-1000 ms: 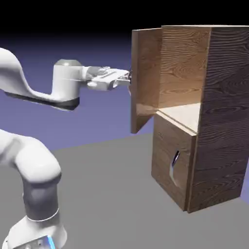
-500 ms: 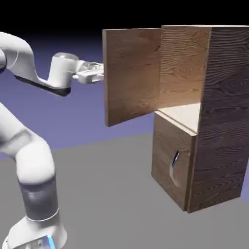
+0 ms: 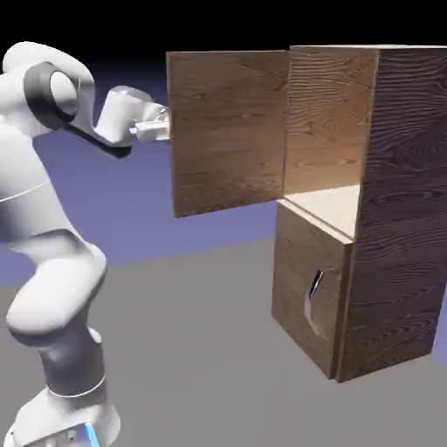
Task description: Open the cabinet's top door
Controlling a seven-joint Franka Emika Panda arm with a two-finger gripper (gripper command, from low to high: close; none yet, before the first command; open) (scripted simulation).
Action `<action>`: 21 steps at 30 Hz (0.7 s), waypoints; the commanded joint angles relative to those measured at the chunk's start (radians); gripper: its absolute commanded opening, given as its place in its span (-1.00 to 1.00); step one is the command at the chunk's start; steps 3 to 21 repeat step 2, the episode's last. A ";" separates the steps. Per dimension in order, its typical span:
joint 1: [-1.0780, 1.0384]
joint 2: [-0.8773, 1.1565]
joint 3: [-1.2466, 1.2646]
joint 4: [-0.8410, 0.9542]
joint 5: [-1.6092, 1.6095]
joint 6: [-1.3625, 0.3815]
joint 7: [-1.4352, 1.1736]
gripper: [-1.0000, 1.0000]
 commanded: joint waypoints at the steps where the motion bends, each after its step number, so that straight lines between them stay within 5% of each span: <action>1: -0.037 -0.013 0.030 0.011 0.009 0.001 -0.007 -1.00; 21: -0.073 -0.029 0.057 0.024 0.020 0.001 -0.014 -1.00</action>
